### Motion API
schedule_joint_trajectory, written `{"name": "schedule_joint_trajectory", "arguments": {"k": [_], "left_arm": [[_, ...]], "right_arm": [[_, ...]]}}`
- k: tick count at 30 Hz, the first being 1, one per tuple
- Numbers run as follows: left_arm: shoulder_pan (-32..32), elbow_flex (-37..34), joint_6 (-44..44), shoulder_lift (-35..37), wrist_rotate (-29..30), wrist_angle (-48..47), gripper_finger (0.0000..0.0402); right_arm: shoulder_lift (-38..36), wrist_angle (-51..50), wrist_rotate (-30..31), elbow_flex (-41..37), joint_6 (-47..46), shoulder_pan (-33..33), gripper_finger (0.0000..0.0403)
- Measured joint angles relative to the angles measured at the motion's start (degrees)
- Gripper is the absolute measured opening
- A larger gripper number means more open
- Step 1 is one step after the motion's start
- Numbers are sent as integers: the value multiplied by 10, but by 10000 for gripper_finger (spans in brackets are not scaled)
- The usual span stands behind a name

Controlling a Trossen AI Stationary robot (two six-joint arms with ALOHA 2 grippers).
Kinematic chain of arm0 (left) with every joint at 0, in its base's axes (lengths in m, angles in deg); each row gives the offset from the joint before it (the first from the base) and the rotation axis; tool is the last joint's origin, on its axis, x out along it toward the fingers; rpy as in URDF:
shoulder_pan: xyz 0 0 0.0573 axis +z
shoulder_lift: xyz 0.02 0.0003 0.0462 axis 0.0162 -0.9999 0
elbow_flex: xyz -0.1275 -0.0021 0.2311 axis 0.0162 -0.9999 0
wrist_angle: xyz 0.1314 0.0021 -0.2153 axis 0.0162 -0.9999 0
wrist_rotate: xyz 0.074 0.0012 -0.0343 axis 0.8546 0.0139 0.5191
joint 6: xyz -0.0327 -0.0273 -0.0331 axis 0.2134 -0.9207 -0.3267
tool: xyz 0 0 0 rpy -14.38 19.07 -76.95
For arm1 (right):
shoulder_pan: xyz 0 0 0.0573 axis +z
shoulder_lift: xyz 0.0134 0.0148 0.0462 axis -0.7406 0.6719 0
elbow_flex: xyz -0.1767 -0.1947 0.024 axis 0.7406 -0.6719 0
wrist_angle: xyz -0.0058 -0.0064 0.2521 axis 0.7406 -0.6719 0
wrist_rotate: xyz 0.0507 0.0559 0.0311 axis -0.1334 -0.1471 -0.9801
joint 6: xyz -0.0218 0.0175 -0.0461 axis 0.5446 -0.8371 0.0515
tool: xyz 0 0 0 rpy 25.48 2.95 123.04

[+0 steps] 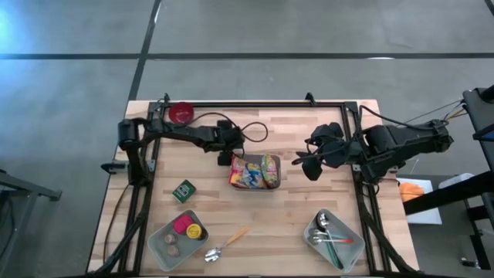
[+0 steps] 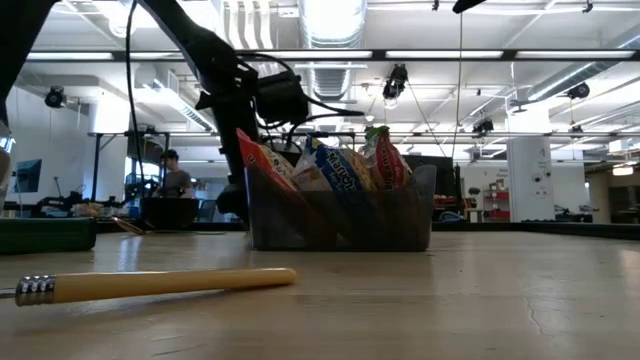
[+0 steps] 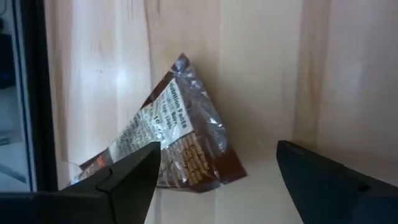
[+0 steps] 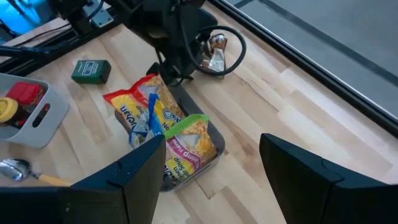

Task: Pick & Place Food Item
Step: Put the orange spice pack into the left grey bin

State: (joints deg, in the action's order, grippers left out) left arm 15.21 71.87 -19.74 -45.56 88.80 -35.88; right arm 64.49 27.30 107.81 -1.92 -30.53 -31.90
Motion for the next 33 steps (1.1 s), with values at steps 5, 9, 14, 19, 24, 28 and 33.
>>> {"name": "schedule_joint_trajectory", "arguments": {"k": [5,9,14,19,24,28,33], "left_arm": [[9,-7,24,-1,1,16,286],[13,-20,40,0,1,30,225],[13,-37,54,0,1,59,143],[13,-45,56,0,2,73,54],[14,-47,37,-1,2,69,4],[14,-36,2,3,2,44,2],[14,-27,-1,34,15,15,1]], "right_arm": [[0,0,-3,0,1,0,256],[0,0,-8,0,1,1,256],[0,1,-19,0,1,1,256],[0,1,-20,0,1,1,256],[0,2,-34,0,0,1,256],[0,2,-36,0,0,1,256],[0,1,-45,0,1,1,256]]}}
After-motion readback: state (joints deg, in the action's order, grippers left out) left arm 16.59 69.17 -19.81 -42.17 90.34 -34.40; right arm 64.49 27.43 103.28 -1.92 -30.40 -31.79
